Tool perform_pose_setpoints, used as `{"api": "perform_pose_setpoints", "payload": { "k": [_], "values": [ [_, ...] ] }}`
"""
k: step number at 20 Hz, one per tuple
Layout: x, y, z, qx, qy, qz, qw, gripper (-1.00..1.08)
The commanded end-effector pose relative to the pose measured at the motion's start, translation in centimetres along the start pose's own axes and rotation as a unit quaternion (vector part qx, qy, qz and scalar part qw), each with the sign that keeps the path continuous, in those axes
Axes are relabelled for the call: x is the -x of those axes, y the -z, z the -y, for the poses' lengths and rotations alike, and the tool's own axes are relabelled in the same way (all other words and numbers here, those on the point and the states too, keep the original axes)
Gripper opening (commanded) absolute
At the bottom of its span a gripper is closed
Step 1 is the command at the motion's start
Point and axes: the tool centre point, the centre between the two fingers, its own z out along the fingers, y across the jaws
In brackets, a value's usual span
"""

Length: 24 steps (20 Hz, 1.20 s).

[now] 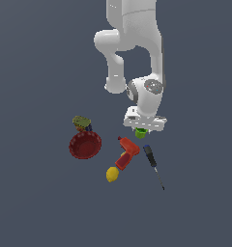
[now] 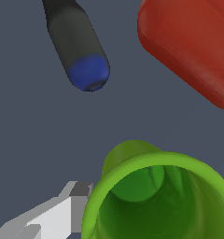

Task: Pick up a designated object from a clutter of objects.

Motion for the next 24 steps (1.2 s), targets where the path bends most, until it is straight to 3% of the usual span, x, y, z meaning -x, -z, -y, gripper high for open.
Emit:
{"api": "perform_pose_setpoints", "payload": {
  "k": [1,11,24],
  "values": [
    [-0.1,0.4,-0.3,0.0,0.0,-0.001,1.0,-1.0],
    [0.0,4.5,-3.3,0.0,0.0,-0.001,1.0,-1.0],
    [0.1,14.3,-10.4,-0.003,0.0,0.0,1.0,-1.0]
  ]
}}
